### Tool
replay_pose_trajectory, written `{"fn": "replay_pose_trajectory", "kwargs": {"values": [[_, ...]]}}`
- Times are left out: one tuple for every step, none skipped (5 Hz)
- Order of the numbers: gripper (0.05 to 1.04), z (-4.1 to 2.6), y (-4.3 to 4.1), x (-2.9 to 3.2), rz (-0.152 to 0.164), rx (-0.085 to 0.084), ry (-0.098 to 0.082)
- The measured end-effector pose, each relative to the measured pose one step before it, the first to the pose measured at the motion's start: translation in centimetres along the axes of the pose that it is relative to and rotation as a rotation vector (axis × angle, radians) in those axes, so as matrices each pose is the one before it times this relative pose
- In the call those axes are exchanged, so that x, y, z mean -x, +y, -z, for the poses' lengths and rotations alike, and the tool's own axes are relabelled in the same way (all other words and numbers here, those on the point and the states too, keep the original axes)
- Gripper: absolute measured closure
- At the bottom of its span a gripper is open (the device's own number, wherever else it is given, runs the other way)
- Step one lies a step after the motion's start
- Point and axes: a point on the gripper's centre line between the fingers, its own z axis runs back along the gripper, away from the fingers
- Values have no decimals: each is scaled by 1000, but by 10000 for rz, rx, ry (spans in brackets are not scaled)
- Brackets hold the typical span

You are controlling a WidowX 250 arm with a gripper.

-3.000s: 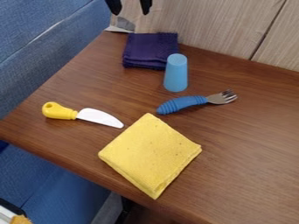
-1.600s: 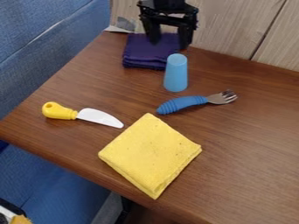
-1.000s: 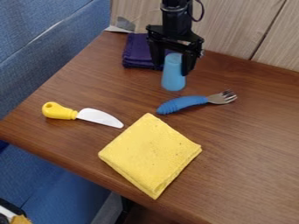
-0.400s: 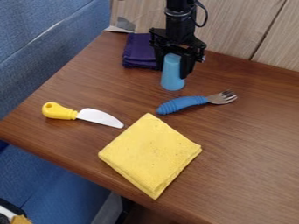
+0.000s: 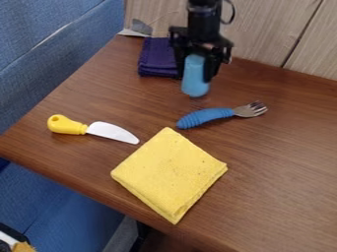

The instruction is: Move the blue cup to the top right corner of the table

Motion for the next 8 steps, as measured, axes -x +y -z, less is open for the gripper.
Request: {"fn": "replay_pose_trajectory", "kwargs": {"values": [[368,-2756,-1799,-1797,62,232,-396],[367,-975,-3458,-1852,252,509,-85],[368,601,-3155,-1697,568,339,-33],[368,1742,-2058,-1078,430,104,60],[368,3498,-1682,-501,518,177,541],[367,991,-983,-355,305,-129,192],[290,502,-52,151,113,15,30],[73,621,-192,395,29,-170,142]]}}
